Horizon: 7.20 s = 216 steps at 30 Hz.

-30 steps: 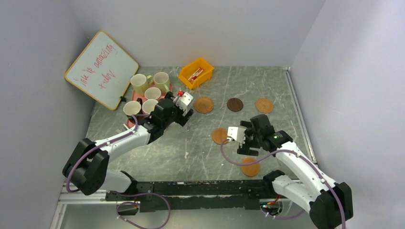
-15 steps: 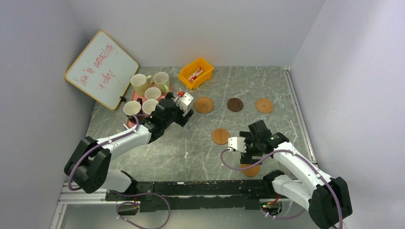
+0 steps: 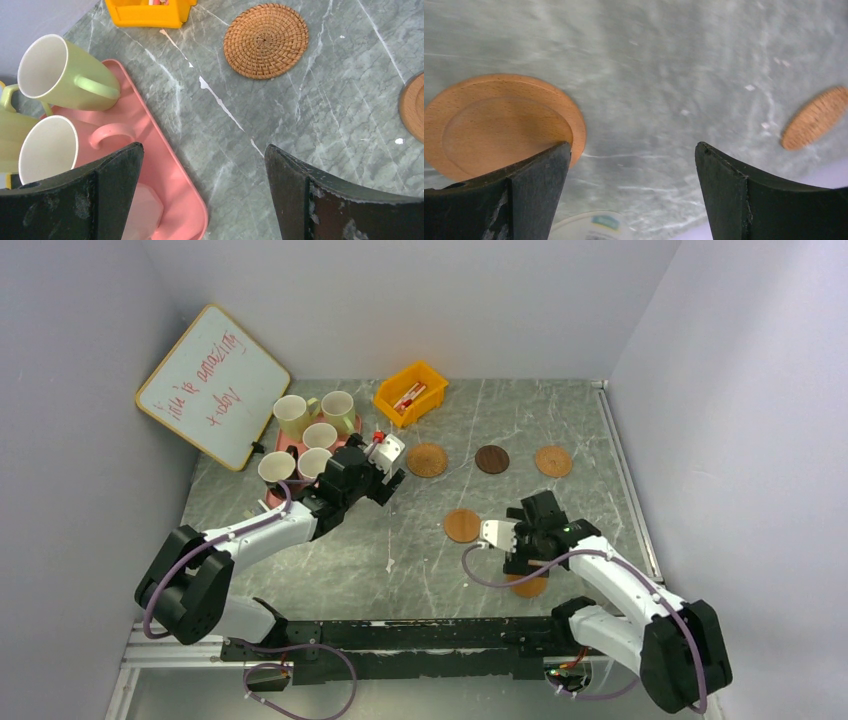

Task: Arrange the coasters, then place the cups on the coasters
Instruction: Move the coaster to the center of the board.

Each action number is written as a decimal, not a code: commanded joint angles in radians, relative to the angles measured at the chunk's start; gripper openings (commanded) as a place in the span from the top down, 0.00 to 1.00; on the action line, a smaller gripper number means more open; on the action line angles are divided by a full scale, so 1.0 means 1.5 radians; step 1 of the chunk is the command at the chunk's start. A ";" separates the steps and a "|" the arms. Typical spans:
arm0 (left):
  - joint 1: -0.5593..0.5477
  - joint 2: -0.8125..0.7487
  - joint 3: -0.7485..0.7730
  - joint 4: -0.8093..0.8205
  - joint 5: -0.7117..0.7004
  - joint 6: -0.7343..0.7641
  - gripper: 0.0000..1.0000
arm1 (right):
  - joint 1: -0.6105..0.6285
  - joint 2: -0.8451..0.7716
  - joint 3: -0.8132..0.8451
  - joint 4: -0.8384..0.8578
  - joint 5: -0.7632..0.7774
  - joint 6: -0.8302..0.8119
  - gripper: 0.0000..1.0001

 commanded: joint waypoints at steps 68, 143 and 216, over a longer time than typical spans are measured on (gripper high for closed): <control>0.005 -0.001 0.013 0.020 -0.002 -0.001 0.04 | -0.145 0.344 0.152 0.495 0.159 0.253 0.00; 0.011 0.008 0.016 0.020 -0.009 0.002 0.04 | -0.261 0.205 0.050 0.351 0.135 0.148 0.00; 0.134 -0.112 0.113 -0.100 -0.126 0.122 0.04 | 0.088 0.135 0.365 0.196 -0.125 0.464 0.00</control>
